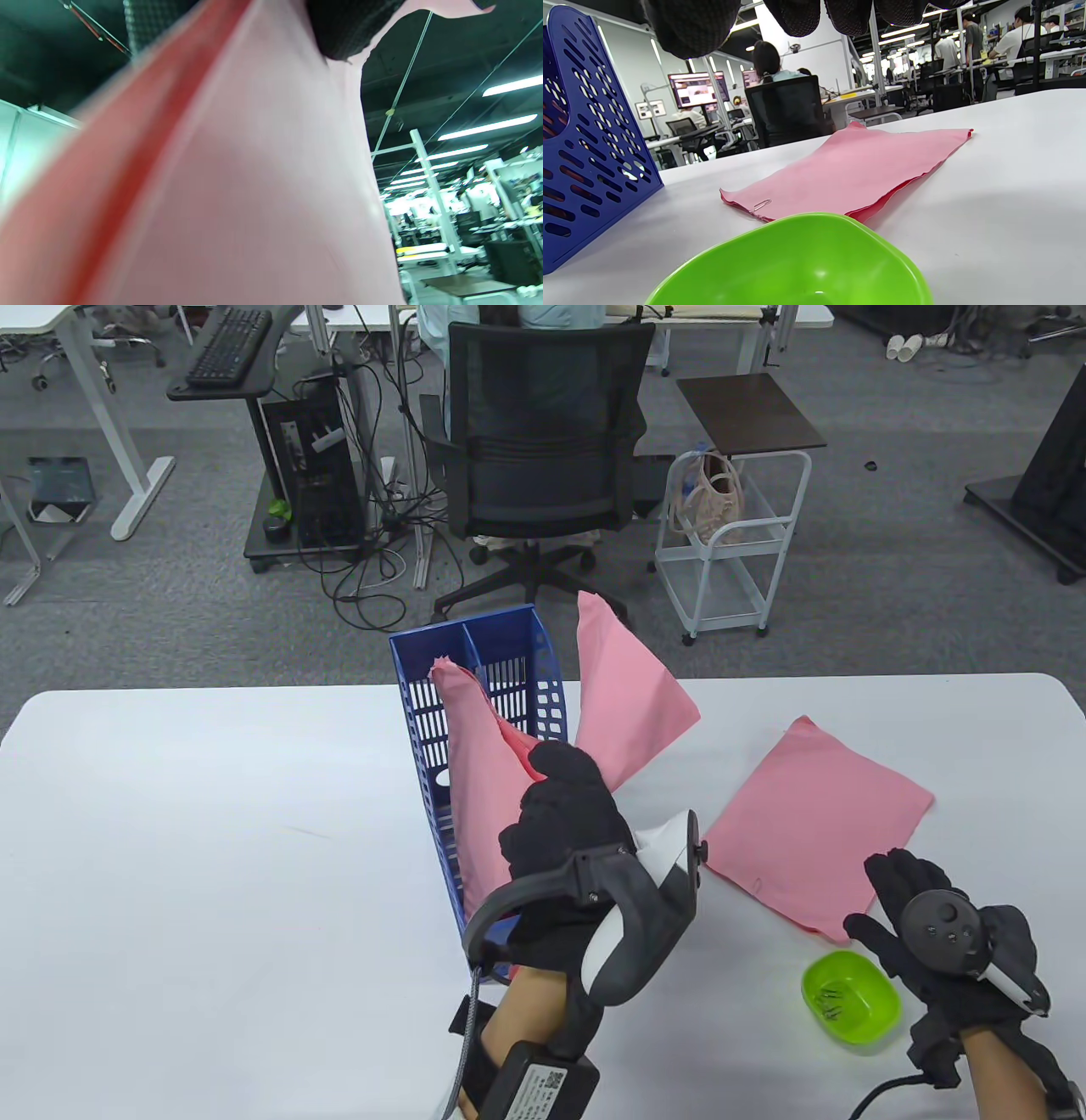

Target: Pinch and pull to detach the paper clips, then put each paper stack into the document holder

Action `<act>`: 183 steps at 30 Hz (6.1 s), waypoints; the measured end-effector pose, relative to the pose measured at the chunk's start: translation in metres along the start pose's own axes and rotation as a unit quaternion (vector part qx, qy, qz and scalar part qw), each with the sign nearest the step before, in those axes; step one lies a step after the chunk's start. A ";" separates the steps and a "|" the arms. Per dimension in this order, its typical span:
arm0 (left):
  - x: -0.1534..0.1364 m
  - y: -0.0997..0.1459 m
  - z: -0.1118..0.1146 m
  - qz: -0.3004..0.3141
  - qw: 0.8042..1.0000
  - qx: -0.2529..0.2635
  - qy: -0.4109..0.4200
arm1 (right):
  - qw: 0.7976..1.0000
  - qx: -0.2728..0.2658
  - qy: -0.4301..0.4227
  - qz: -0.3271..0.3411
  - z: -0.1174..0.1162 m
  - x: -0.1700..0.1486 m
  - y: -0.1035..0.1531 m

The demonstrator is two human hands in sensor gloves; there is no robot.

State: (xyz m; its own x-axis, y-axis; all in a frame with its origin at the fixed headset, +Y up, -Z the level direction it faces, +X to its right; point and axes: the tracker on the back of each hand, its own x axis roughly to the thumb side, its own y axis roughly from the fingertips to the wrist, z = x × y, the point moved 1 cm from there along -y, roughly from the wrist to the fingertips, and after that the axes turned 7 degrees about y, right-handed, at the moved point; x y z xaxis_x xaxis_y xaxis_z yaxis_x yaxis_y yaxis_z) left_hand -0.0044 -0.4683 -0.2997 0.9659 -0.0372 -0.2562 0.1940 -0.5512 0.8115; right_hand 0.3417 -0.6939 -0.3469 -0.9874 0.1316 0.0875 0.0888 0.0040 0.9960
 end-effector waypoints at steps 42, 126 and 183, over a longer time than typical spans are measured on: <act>0.006 0.008 0.201 0.003 0.938 -0.186 0.291 | 1.000 0.015 0.004 0.002 -0.005 0.000 -0.001; -0.156 0.068 0.227 0.115 0.965 -0.233 0.036 | 0.951 0.254 0.142 -0.103 -0.068 -0.038 -0.104; -0.079 0.041 0.125 0.267 0.793 -0.232 0.497 | 0.885 -0.126 -0.355 0.272 0.066 0.103 -0.017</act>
State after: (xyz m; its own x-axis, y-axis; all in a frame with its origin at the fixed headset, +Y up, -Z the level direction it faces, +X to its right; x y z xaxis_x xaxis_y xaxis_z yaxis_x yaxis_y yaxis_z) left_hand -0.0938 -0.5919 -0.3119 0.5450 0.6400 0.5416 -0.4680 -0.3038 0.8299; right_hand 0.2472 -0.6146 -0.3557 -0.4676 0.6367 0.6131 0.4063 -0.4612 0.7888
